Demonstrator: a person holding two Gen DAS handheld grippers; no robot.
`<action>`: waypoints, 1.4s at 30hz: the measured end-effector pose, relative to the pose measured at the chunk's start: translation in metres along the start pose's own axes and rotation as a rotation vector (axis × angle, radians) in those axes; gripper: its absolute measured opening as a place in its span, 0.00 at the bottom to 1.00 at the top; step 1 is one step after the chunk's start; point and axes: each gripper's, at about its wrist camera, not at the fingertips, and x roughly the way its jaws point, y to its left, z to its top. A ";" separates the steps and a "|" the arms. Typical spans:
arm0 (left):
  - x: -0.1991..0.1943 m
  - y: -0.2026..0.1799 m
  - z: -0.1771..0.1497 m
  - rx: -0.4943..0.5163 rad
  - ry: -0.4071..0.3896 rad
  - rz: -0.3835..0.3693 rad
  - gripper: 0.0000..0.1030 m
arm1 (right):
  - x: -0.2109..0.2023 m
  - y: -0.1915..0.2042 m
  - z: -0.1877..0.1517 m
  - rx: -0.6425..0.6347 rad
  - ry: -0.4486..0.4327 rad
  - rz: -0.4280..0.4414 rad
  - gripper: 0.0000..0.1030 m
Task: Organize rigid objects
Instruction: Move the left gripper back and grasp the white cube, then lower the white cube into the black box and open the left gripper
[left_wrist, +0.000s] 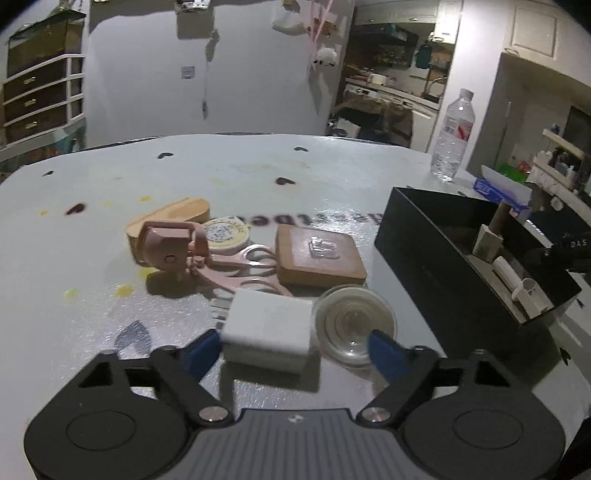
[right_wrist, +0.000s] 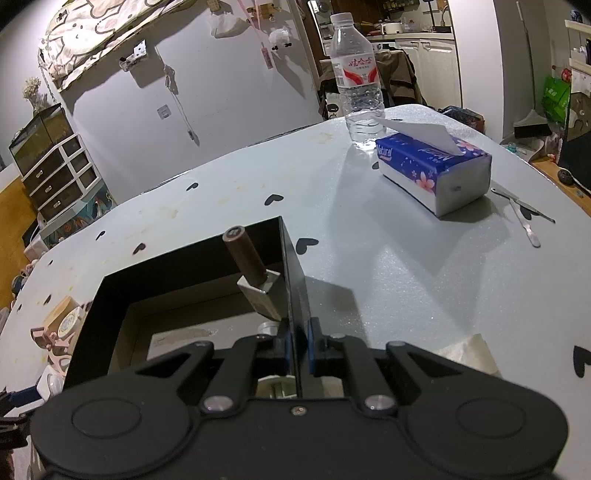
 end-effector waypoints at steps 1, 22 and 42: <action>-0.001 -0.001 0.000 0.003 0.001 0.018 0.70 | 0.000 0.000 0.000 0.000 0.000 0.001 0.09; 0.000 0.017 0.002 -0.161 -0.042 0.085 0.53 | 0.001 0.000 0.000 -0.001 0.002 0.002 0.09; 0.056 -0.145 0.098 0.457 0.045 -0.419 0.53 | 0.001 0.000 0.000 -0.010 0.004 0.009 0.09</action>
